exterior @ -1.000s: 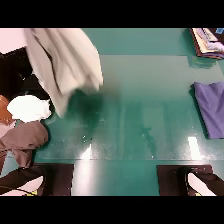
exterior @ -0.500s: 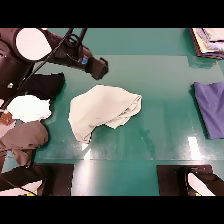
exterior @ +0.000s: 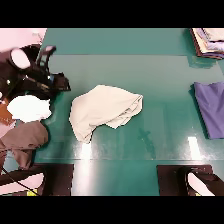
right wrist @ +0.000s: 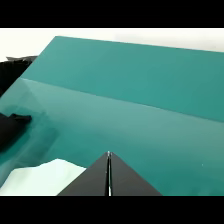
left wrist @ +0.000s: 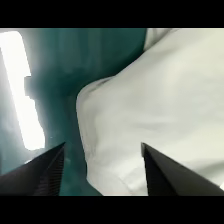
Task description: Fold the shirts.
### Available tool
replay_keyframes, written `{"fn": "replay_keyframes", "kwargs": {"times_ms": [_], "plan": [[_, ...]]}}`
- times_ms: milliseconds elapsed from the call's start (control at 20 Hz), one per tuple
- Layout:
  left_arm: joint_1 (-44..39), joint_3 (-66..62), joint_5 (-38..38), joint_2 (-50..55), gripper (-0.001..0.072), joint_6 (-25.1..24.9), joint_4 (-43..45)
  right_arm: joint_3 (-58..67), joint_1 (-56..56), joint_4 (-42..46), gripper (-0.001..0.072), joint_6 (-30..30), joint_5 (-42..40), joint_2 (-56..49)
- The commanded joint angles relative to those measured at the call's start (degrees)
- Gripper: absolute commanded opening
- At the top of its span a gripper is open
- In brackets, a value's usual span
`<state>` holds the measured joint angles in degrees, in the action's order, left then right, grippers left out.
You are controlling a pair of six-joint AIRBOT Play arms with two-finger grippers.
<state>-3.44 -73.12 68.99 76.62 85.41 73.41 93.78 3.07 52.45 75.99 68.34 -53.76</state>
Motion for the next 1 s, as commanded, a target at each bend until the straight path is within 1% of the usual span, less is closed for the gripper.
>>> {"fn": "replay_keyframes", "kwargs": {"times_ms": [0,200,300,400,450,500,550,650,700,750,800,850,950], "plan": [[4.3,11.7,-9.0,1.8,0.0542,-3.9,-10.1,0.0,1.2,-0.2,0.0016,0.0,0.9,-1.6],[4.1,13.3,-10.4,7.6,0.0542,-5.2,-14.0,0.0,4.6,-0.2,0.0016,0.0,0.9,-4.6],[4.1,13.3,-11.2,9.1,0.0542,-6.4,-16.5,0.0,5.7,-0.1,0.0016,0.0,0.9,-6.0],[4.1,13.2,-11.8,9.4,0.0540,-6.4,-16.9,0.0,5.8,0.0,0.0016,0.0,1.3,-7.1],[4.1,13.2,-12.0,9.4,0.0463,-6.4,-16.9,0.0,5.8,0.1,0.0016,0.0,1.9,-7.6],[4.1,13.2,-12.1,9.4,0.0231,-6.4,-16.9,0.0,5.5,0.1,0.0017,0.0,2.8,-8.0],[4.2,13.2,-12.4,9.4,0.0023,-6.4,-16.9,0.0,5.1,0.1,0.0016,0.0,4.0,-8.6],[4.7,10.7,-10.4,9.1,0.0025,-6.4,-16.6,0.0,3.3,0.1,0.0016,0.1,8.3,-10.1],[5.3,8.7,-9.5,8.1,0.0025,-6.4,-15.9,0.0,2.1,0.2,0.0017,0.3,11.9,-11.2],[5.6,6.8,-9.3,6.6,0.0025,-6.4,-15.0,-1.1,0.9,0.3,0.0016,1.6,15.1,-12.2],[6.1,4.6,-9.4,5.0,0.0025,-6.4,-13.7,-3.8,-0.2,0.3,0.0017,2.5,16.4,-12.6],[6.4,2.7,-9.5,3.4,0.0025,-6.4,-12.4,-7.8,-1.0,0.3,0.0016,2.5,16.3,-12.6],[6.4,-0.6,-9.6,1.1,0.0025,-6.4,-10.6,-19.3,-1.8,0.1,0.0031,2.5,12.4,-12.2]]}}
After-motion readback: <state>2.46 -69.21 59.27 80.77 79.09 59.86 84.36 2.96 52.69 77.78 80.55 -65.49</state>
